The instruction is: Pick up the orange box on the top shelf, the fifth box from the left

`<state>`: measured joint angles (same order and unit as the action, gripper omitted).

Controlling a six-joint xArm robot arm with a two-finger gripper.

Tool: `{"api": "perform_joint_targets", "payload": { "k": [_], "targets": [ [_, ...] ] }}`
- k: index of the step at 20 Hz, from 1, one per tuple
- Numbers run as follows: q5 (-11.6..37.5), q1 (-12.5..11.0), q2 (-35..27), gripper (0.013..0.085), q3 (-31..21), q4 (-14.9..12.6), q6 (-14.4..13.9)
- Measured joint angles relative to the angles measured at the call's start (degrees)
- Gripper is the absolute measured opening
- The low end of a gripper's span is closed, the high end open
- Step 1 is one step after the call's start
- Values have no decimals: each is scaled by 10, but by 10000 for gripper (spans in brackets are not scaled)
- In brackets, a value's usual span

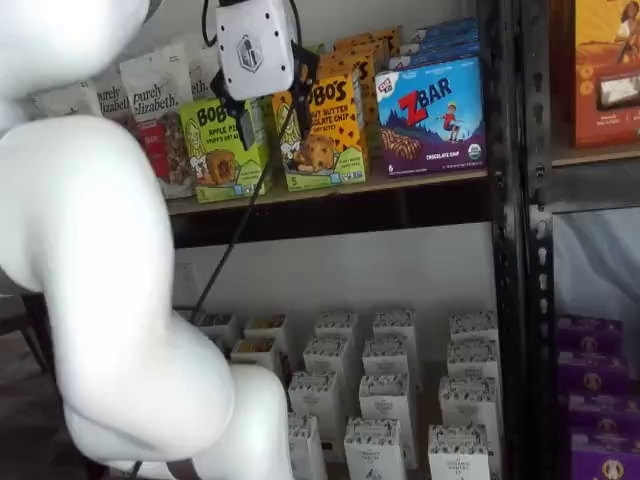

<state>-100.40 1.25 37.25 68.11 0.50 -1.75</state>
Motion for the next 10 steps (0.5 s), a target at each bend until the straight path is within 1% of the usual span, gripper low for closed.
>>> {"api": "perform_joint_targets", "payload": {
  "k": [1,4,6,10],
  "targets": [
    [0,0,-8,850,6,-2,0],
    [-9,-14,-35,850,25,17,10],
    [-2,-20,-43,850,28,25,15],
    [0,-26,-61,850,38,27,21]
  ]
}}
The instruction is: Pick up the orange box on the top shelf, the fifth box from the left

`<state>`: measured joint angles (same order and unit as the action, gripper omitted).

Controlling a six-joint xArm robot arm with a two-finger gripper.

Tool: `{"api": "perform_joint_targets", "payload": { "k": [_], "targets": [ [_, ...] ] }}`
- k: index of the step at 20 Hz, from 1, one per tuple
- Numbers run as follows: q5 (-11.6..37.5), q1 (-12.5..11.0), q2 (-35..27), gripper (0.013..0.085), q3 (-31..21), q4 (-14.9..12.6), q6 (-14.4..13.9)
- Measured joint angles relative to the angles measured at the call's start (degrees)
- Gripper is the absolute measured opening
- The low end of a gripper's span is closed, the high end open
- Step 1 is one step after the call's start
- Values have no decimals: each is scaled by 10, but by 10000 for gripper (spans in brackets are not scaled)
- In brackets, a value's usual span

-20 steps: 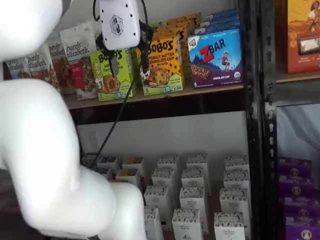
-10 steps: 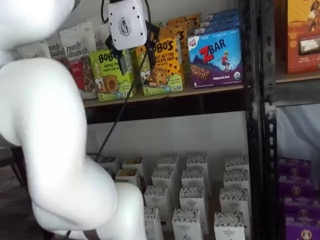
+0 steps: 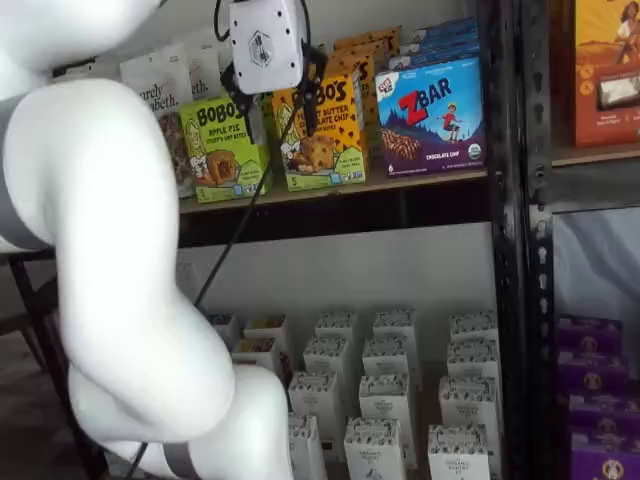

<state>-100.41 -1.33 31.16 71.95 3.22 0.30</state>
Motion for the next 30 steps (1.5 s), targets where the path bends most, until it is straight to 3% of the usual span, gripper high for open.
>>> {"api": "perform_joint_targets", "payload": {
  "k": [12,19,24,30],
  "targets": [
    [131,6,24,850,-45,-15,-1],
    [172,14,26,850,-61,-25,-9],
    [184,8,23,850,-64,-4,-1],
    [189,18,20,850,-67,-29,-14]
  ]
}}
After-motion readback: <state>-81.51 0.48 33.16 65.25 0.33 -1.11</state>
